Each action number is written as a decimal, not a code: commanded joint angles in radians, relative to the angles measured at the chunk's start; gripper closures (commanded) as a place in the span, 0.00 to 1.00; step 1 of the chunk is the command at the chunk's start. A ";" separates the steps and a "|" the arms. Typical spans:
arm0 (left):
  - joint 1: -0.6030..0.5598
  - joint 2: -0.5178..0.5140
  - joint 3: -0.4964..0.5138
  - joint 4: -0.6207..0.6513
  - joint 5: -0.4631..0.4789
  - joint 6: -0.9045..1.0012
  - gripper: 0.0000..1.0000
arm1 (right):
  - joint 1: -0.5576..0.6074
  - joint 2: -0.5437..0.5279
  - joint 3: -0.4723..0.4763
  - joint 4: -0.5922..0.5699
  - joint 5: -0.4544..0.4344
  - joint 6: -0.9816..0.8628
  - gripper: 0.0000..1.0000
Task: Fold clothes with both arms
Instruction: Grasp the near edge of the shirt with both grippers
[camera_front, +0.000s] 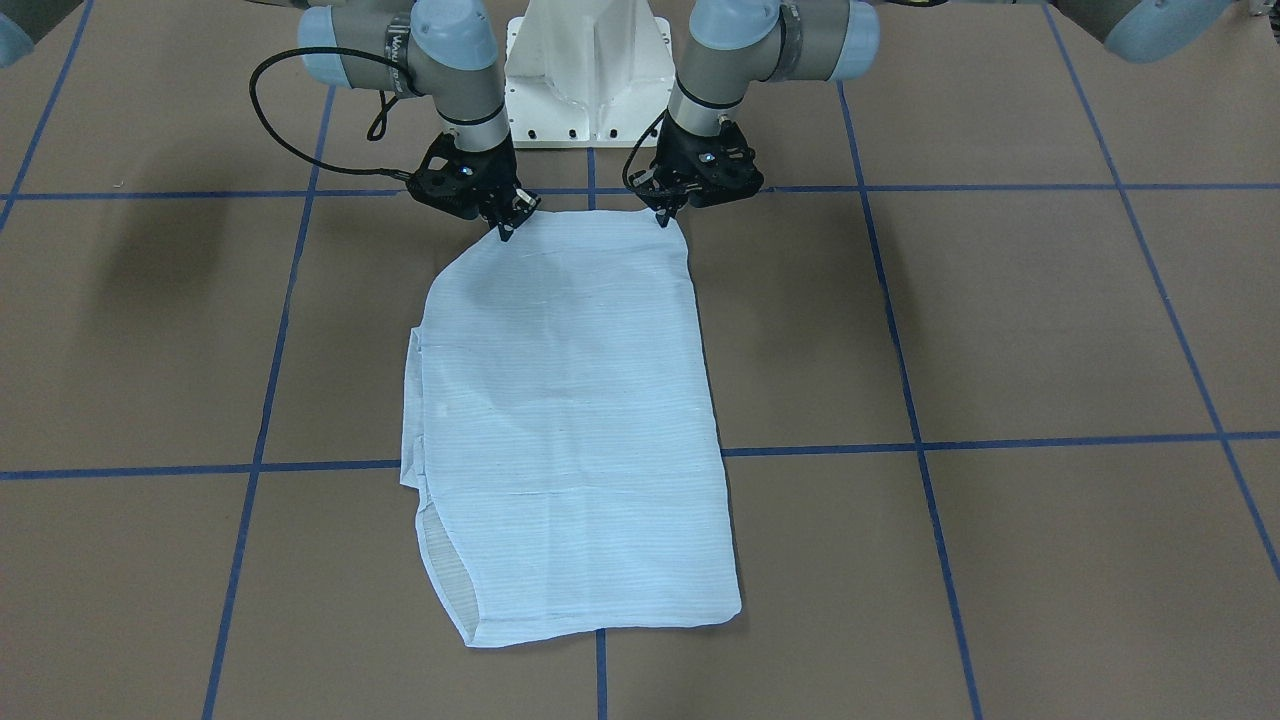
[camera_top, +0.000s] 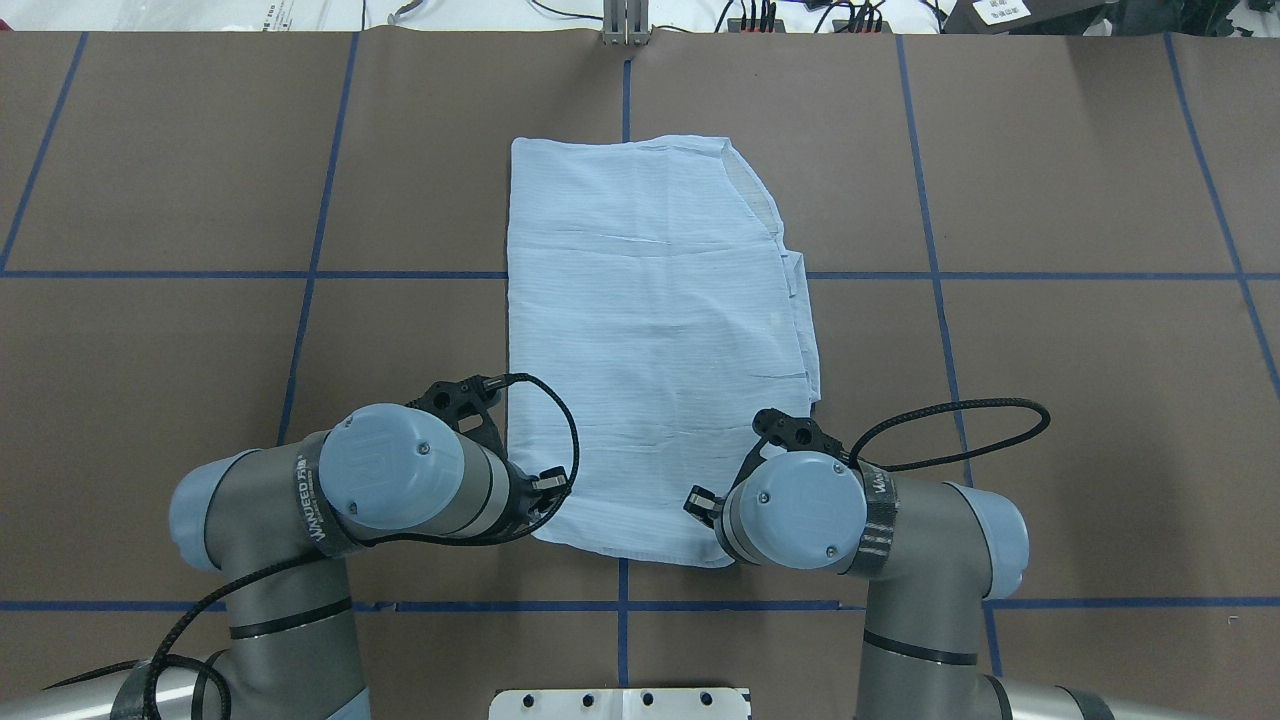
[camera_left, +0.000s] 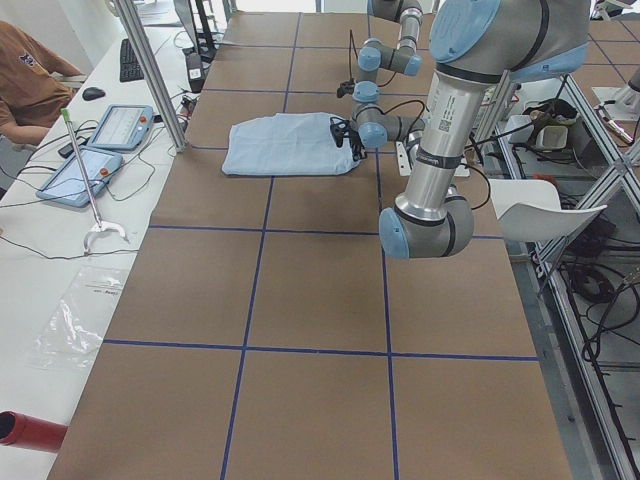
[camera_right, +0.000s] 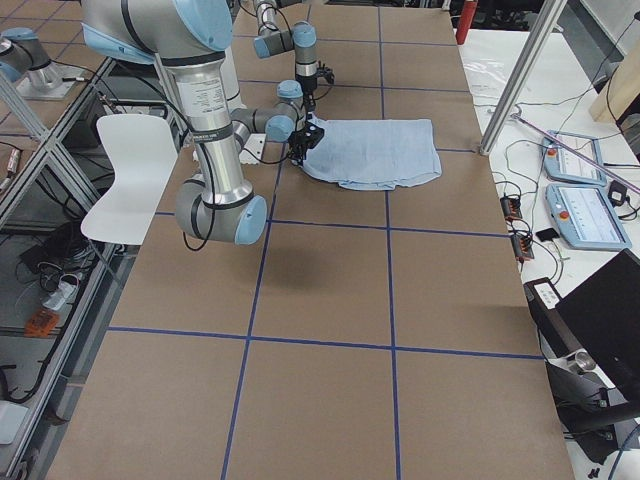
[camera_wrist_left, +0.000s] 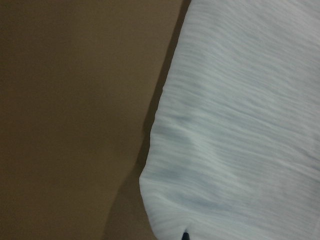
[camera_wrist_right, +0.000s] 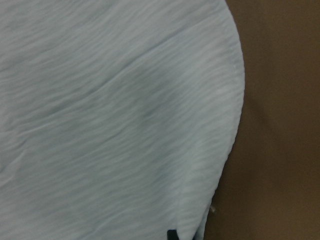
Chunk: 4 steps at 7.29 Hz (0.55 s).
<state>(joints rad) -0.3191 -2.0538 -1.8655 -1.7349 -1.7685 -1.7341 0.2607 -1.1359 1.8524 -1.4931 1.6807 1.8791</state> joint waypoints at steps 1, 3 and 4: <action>0.000 0.000 -0.009 0.000 0.000 -0.001 1.00 | 0.014 0.007 0.022 0.002 0.005 0.005 1.00; 0.000 0.003 -0.062 0.009 -0.006 -0.002 1.00 | 0.020 0.001 0.066 0.002 0.008 0.011 1.00; 0.000 0.013 -0.113 0.036 -0.018 -0.004 1.00 | 0.020 -0.011 0.085 0.002 0.014 0.006 1.00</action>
<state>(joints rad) -0.3191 -2.0501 -1.9225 -1.7234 -1.7761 -1.7362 0.2789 -1.1356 1.9117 -1.4911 1.6883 1.8886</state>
